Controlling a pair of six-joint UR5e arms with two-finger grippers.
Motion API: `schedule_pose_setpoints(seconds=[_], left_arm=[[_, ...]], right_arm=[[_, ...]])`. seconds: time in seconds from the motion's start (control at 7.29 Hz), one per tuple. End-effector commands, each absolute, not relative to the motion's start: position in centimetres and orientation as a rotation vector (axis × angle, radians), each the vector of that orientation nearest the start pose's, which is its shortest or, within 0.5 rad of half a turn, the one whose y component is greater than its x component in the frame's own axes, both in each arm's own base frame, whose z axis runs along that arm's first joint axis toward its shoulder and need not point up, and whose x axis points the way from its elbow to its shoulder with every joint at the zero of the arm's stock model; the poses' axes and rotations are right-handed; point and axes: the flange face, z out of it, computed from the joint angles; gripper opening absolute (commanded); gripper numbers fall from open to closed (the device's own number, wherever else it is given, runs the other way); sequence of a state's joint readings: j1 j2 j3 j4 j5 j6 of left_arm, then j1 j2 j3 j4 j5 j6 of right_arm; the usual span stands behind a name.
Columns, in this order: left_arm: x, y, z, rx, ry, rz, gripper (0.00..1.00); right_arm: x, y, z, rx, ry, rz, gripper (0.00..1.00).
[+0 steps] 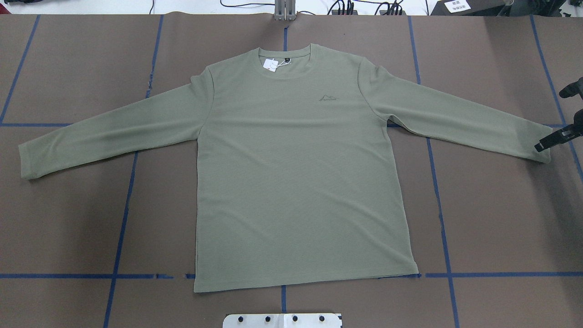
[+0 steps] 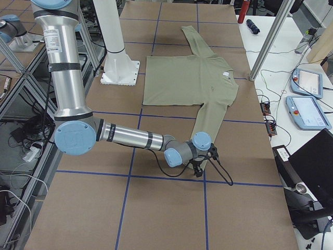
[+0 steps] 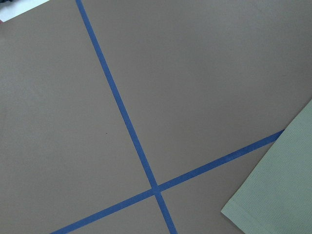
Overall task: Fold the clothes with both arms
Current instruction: 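Grasp the cuff of the sleeve nearest the right gripper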
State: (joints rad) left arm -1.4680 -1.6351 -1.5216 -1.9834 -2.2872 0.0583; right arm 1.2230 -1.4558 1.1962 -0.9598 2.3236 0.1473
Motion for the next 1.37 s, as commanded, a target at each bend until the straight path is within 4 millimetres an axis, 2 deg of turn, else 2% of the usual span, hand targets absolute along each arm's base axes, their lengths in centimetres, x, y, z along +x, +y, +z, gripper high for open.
schedule_pose_setpoints(seconds=[0.0,0.14,0.27,0.69,0.96,1.23], left_arm=[[-1.20,-54.55,60.84,0.393,0.716,0.305,1.00],[-1.19,-54.62,60.75,0.395,0.716,0.305,1.00],[-1.19,-54.62,60.75,0.395,0.716,0.305,1.00],[-1.19,-54.68,60.67,0.396,0.717,0.304,1.00],[-1.18,-54.75,60.59,0.397,0.717,0.305,1.00],[-1.18,-54.75,60.51,0.399,0.717,0.305,1.00]], right_arm=[[-12.48,-53.73,71.66,0.145,-0.809,-0.315,0.67],[-12.70,-54.32,71.16,0.153,-0.810,-0.320,0.49],[-12.78,-54.31,71.15,0.152,-0.811,-0.321,0.39],[-12.77,-54.25,71.12,0.155,-0.813,-0.323,0.21],[-12.82,-54.36,70.89,0.157,-0.815,-0.324,0.99],[-12.80,-54.30,71.11,0.148,-0.813,-0.319,1.00]])
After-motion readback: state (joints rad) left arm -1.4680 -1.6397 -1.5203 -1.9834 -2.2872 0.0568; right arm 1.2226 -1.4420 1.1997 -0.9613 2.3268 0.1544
